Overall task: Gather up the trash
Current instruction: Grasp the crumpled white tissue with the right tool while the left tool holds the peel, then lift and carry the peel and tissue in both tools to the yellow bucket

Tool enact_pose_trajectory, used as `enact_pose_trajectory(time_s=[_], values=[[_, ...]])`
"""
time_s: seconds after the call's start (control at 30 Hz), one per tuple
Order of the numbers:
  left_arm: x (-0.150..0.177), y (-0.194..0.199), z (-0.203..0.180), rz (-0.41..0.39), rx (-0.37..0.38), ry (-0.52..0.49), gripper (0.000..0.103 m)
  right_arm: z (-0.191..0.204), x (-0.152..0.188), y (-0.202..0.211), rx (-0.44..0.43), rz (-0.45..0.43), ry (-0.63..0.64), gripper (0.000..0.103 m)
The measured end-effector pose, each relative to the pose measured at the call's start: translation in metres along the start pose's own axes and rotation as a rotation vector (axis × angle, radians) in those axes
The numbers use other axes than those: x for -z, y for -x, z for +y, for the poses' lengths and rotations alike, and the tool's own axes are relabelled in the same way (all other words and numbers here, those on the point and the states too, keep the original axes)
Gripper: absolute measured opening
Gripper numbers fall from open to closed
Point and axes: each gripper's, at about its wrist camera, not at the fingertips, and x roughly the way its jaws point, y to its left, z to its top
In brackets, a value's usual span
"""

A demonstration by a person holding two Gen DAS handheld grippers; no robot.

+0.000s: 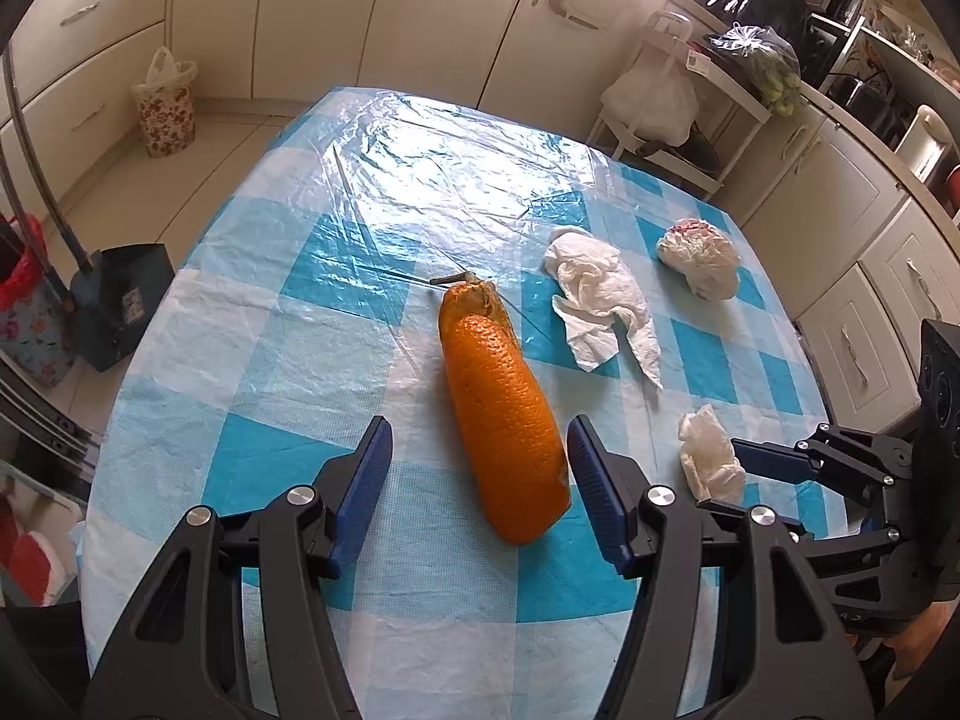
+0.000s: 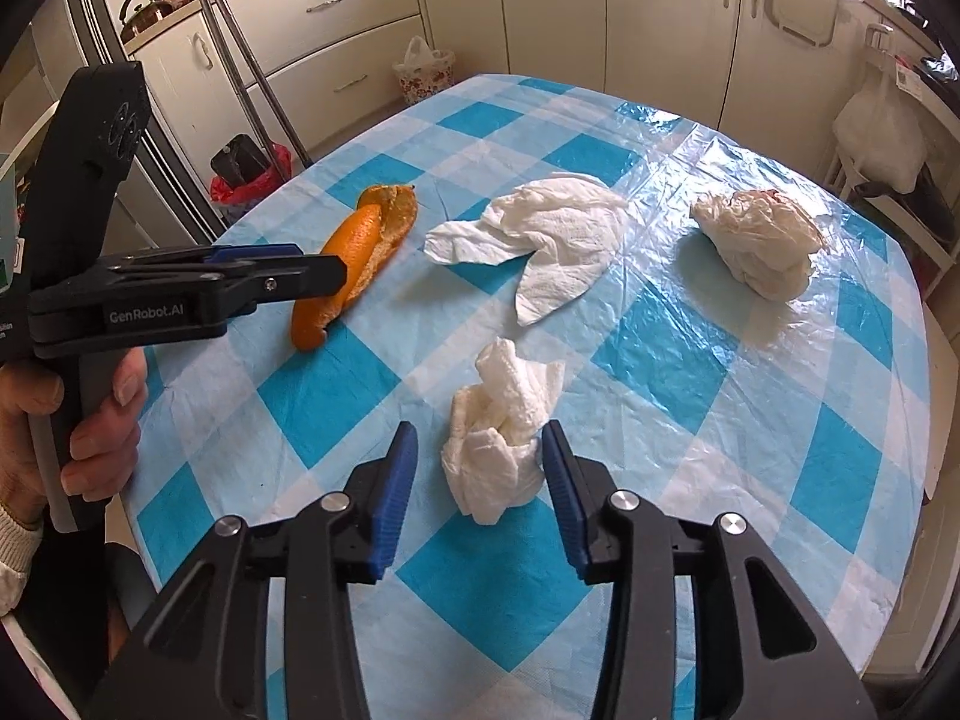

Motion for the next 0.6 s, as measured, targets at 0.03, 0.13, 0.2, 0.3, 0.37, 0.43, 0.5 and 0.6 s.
enact_pose_trajectory(time_s=[0.03,0.13,0.2,0.3,0.37,0.43,0.5,0.6], values=[[0.000,-0.001,-0.002,-0.001,-0.006,-0.007,0.058,-0.001,0.000,-0.001,0.002,0.003,-0.002,0.043],[0.000,-0.003,-0.007,-0.006,-0.012,-0.009,0.058,-0.002,0.001,-0.004,0.007,0.011,-0.007,0.043],[0.000,-0.005,-0.012,-0.013,-0.036,-0.016,0.058,-0.002,0.002,-0.005,0.011,0.014,-0.007,0.043],[0.001,-0.008,-0.020,-0.021,-0.059,-0.031,0.058,-0.003,0.003,-0.004,0.014,0.012,-0.011,0.043],[0.001,-0.009,-0.023,-0.023,-0.049,-0.031,0.046,-0.005,0.004,-0.004,0.018,0.010,-0.014,0.043],[0.002,-0.011,-0.025,-0.018,-0.047,-0.037,0.032,-0.006,0.005,-0.003,0.021,0.008,-0.019,0.043],[0.002,-0.012,-0.026,-0.011,-0.036,-0.035,0.021,-0.007,0.005,-0.003,0.025,0.007,-0.020,0.041],[0.003,-0.010,-0.026,-0.013,-0.027,-0.032,0.018,-0.007,0.006,-0.002,0.019,0.007,-0.016,0.027]])
